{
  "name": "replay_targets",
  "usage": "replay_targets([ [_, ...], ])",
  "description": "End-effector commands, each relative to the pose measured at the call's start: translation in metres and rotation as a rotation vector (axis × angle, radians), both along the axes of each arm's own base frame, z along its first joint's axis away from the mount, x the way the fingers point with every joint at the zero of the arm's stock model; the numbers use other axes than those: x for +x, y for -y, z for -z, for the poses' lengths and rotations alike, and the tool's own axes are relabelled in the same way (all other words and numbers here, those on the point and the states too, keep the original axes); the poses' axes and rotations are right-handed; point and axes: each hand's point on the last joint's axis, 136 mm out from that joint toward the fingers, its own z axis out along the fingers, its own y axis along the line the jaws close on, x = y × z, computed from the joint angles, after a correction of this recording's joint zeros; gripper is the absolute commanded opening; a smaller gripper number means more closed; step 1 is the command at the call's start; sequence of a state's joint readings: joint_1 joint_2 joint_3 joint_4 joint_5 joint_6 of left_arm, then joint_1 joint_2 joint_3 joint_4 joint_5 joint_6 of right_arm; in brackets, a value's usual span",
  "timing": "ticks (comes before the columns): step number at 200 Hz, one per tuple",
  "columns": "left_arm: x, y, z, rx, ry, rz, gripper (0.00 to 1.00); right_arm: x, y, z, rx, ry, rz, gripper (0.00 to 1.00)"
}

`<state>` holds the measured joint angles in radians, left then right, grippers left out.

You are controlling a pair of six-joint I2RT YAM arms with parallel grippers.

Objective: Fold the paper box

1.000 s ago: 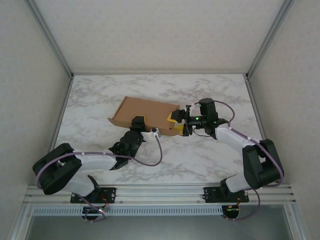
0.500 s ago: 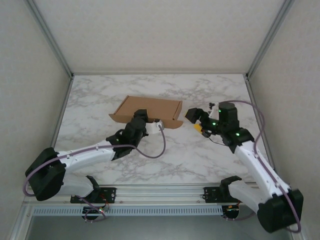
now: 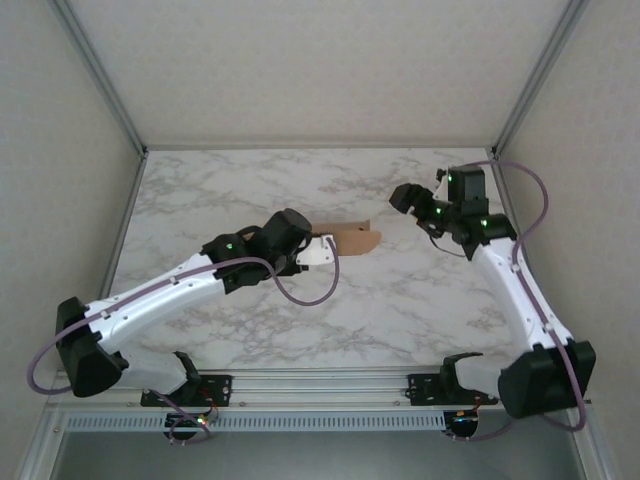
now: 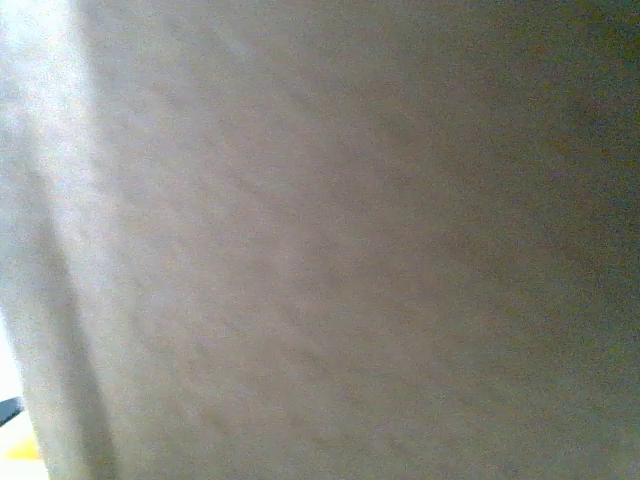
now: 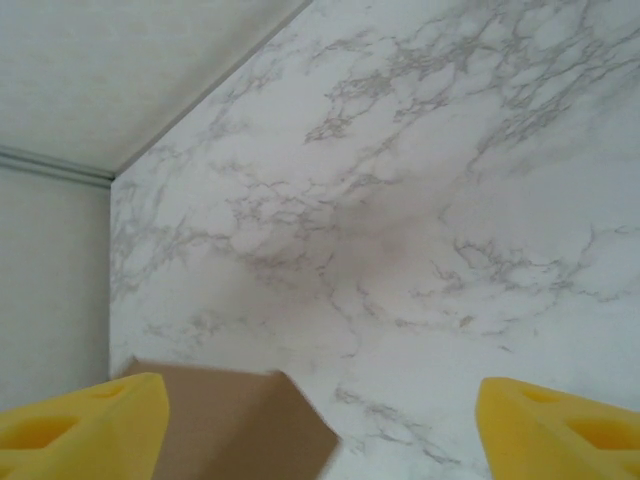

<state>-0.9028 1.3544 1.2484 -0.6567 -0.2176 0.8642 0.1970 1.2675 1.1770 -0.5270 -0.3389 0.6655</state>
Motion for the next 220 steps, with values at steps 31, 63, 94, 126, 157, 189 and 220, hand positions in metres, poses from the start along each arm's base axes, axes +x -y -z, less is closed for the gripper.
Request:
replay_targets([
  [31, -0.029, -0.004, 0.029, 0.13, -0.262, -0.007, 0.54, 0.022, -0.107, 0.048, 0.165, -0.203, -0.532, 0.51],
  [63, -0.03, 0.017, 0.037, 0.094, -0.325, 0.044, 0.52, 0.012, -0.147, 0.098, 0.14, -0.331, -0.71, 0.35],
  [94, -0.029, 0.03, 0.052, 0.073, -0.375, 0.084, 0.51, -0.013, -0.18, 0.134, 0.118, -0.437, -0.871, 0.3],
  [126, -0.03, 0.035, 0.071, 0.04, -0.45, 0.098, 0.53, -0.018, -0.191, 0.156, 0.109, -0.457, -0.877, 0.3],
  [157, -0.026, 0.039, 0.084, 0.037, -0.475, 0.088, 0.57, -0.019, -0.192, 0.161, 0.119, -0.472, -0.866, 0.31],
  [189, -0.02, 0.042, 0.093, 0.048, -0.475, 0.076, 0.65, -0.022, -0.193, 0.166, 0.12, -0.482, -0.868, 0.32],
  [220, -0.016, 0.044, 0.095, 0.037, -0.472, 0.063, 0.75, -0.023, -0.19, 0.173, 0.095, -0.491, -0.849, 0.32],
])
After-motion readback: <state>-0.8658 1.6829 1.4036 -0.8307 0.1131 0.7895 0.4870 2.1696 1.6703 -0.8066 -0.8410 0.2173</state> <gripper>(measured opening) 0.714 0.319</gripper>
